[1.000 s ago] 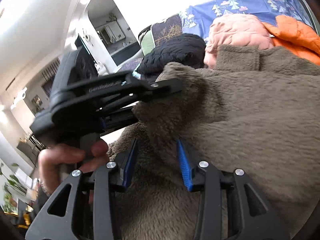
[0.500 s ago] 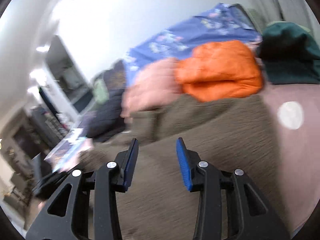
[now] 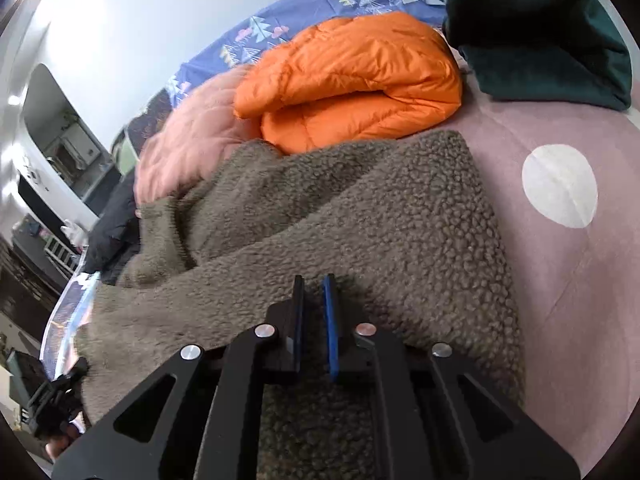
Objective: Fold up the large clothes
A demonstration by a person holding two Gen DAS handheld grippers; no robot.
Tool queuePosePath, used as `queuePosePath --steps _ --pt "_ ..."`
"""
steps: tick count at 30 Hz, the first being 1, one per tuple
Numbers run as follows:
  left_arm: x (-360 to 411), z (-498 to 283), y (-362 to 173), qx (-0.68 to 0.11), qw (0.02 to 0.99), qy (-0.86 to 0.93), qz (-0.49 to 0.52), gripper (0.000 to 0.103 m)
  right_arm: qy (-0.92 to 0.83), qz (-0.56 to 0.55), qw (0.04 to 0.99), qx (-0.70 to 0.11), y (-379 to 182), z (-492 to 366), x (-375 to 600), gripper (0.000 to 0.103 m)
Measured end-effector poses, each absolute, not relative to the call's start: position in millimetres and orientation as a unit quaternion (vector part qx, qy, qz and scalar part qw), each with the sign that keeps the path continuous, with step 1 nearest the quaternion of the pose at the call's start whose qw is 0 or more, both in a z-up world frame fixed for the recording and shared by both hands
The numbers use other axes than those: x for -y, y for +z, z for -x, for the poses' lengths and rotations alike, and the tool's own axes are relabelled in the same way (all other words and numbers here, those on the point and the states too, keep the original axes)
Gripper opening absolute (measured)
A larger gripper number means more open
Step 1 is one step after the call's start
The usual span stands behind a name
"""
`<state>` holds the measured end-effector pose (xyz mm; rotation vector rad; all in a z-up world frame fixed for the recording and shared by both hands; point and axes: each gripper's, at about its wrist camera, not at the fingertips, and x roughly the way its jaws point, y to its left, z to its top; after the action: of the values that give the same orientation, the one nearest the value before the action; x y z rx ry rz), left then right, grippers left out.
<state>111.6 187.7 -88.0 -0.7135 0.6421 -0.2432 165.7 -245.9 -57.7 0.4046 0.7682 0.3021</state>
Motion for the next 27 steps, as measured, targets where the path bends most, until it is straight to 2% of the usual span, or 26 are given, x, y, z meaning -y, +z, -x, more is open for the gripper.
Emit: queuePosePath --steps 2,3,8,9,11,15,19,20,21,23,27 --pt "-187.4 -106.2 -81.5 -0.306 0.883 -0.118 0.336 0.033 0.157 -0.202 0.899 -0.355 -45.1 -152.5 248.1 0.024" --pt "-187.4 -103.7 -78.4 -0.304 0.885 -0.117 0.333 0.039 0.158 -0.198 0.902 -0.350 -41.4 -150.2 247.1 0.027" --pt "-186.3 -88.5 -45.9 -0.268 0.898 -0.114 0.330 0.041 0.167 -0.182 0.908 -0.337 -29.0 -144.9 237.7 0.027" --pt "-184.2 -88.5 -38.0 -0.261 0.899 -0.120 0.331 0.040 0.170 -0.180 0.908 -0.338 -27.9 -146.3 233.9 0.024" --pt "-169.0 -96.7 -19.2 -0.256 0.901 -0.138 0.321 0.021 0.178 -0.171 0.908 -0.339 -25.0 -150.4 219.9 0.019" --pt "-132.6 -128.4 -3.1 -0.263 0.908 -0.156 0.286 0.020 0.188 -0.153 0.904 -0.354 -27.8 -158.3 192.5 0.016" --pt "-109.2 -177.7 -44.4 -0.350 0.884 -0.138 0.278 0.020 0.175 -0.115 0.897 -0.390 -52.8 -164.7 169.4 0.015" --pt "-109.8 -182.5 -57.2 -0.370 0.877 -0.130 0.278 0.017 0.167 -0.096 0.900 -0.391 -59.5 -163.9 165.3 0.010" --pt "-111.4 -183.8 -66.2 -0.380 0.877 -0.120 0.270 0.002 0.165 -0.077 0.903 -0.388 -63.9 -162.4 162.1 0.009" --pt "-112.9 -182.5 -78.6 -0.380 0.893 -0.107 0.216 0.003 0.164 -0.055 0.908 -0.382 -65.4 -158.6 157.9 0.007" --pt "-119.7 -177.1 -76.3 -0.394 0.888 -0.123 0.201 0.002 0.163 -0.058 0.907 -0.384 -66.5 -160.7 160.3 0.007"
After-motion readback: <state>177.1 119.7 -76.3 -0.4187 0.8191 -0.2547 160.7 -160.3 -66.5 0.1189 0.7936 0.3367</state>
